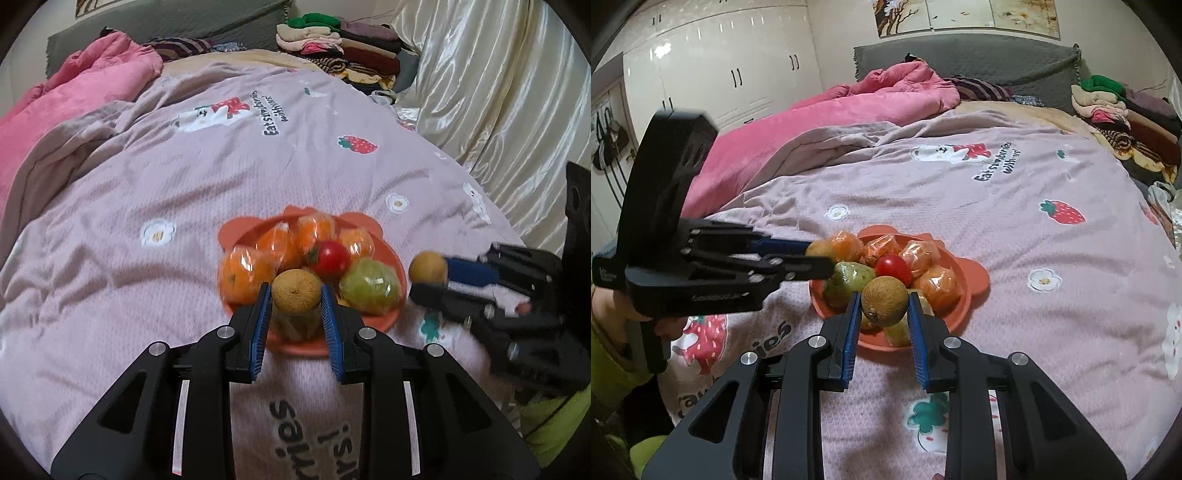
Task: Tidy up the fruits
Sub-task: 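Carry both brown fruits over the orange plate and lower them in, then open both grippers to release the brown fruits into the plate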
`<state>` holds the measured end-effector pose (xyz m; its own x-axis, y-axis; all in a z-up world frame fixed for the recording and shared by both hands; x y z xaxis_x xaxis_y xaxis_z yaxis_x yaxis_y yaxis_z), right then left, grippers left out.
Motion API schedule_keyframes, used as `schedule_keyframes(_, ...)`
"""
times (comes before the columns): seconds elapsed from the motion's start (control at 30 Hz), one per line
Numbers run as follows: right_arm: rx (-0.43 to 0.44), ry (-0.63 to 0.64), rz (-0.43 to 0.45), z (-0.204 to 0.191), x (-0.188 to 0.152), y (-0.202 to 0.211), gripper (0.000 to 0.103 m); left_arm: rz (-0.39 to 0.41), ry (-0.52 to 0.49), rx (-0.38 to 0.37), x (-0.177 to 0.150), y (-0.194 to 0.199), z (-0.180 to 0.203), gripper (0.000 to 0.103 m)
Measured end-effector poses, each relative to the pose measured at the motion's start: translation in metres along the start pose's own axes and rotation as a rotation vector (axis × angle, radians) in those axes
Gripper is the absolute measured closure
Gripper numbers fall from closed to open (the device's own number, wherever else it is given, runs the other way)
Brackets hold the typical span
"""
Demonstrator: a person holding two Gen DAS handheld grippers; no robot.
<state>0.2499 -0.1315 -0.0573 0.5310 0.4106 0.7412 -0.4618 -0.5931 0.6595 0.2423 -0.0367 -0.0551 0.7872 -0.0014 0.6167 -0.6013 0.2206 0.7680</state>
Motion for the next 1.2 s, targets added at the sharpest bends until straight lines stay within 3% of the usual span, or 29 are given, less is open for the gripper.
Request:
schedule_keyframes(0.4,0.015,0.039,-0.034,-0.011,-0.002,-0.022,0.079,-0.024,0.003,-0.014,0.013,-0.023,-0.001,0.083)
schedule_keyframes(0.77,0.010,0.100,-0.071,-0.031,-0.009,-0.037,0.079,0.011,0.031,-0.033,0.019,-0.012,-0.007,0.075)
schedule_keyframes(1.03,0.011,0.101,-0.084,-0.034,-0.011,-0.043,0.078,0.015,0.031,-0.033,0.019,-0.010,-0.008,0.075)
schedule_keyframes(1.2,0.015,0.097,-0.087,-0.036,-0.012,-0.042,0.070,0.017,0.031,-0.033,0.019,-0.009,-0.008,0.075)
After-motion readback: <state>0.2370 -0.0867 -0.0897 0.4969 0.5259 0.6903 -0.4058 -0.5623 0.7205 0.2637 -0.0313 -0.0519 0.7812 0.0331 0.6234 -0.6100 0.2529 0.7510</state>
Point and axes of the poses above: each gripper's, at about its wrist camera, not at the fingertips, and y roughly against the way its jaws point, z to its right, x to its top, the point moved 8 cm from there along -y, roughly the way its jaws point, and after that the axes turned 1 degree about y, right-handed, at the moved point
